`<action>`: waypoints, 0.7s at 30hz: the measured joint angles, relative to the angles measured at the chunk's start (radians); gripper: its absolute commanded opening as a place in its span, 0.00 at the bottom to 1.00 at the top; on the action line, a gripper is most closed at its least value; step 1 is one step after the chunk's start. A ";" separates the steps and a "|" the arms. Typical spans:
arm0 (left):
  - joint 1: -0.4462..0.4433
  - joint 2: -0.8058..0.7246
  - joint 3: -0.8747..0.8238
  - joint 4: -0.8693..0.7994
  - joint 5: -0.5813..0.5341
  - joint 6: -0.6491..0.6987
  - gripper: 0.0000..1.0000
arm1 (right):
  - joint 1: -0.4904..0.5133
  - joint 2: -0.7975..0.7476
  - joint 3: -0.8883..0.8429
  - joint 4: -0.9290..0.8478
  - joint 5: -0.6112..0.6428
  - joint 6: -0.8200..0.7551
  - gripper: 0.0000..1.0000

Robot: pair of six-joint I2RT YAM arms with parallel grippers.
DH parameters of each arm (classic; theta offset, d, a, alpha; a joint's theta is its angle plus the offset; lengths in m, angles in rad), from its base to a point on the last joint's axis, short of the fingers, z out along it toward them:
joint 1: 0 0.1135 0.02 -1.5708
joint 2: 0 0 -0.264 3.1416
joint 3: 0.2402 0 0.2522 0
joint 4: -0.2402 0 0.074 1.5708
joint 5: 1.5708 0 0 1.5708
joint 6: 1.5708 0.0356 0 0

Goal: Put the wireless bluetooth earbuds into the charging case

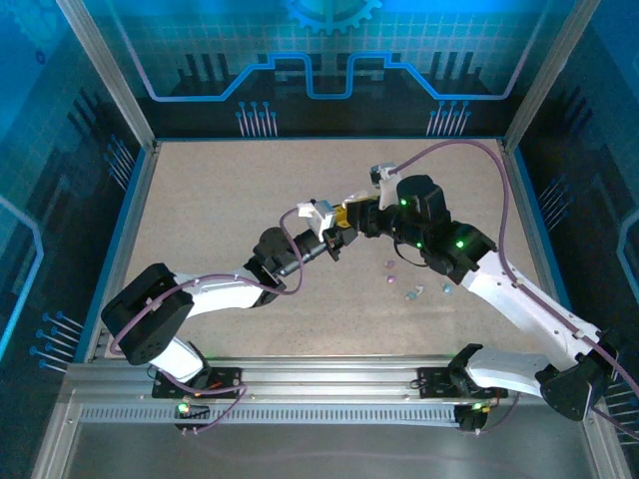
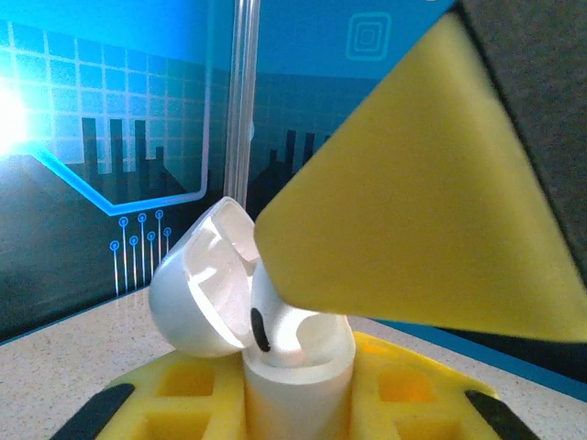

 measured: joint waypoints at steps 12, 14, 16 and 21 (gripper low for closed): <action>0.000 -0.001 0.000 -0.002 0.000 0.008 0.22 | 0.000 0.000 0.018 -0.032 0.000 -0.009 0.43; 0.000 -0.003 0.000 0.000 0.000 0.013 0.23 | -0.003 -0.003 0.028 -0.045 -0.005 -0.005 0.47; 0.000 -0.012 -0.001 0.001 0.000 0.026 0.23 | -0.010 -0.014 0.037 -0.059 -0.015 0.002 0.50; 0.000 -0.054 -0.023 0.001 0.000 0.058 0.23 | -0.048 -0.087 0.070 -0.093 -0.029 0.009 0.54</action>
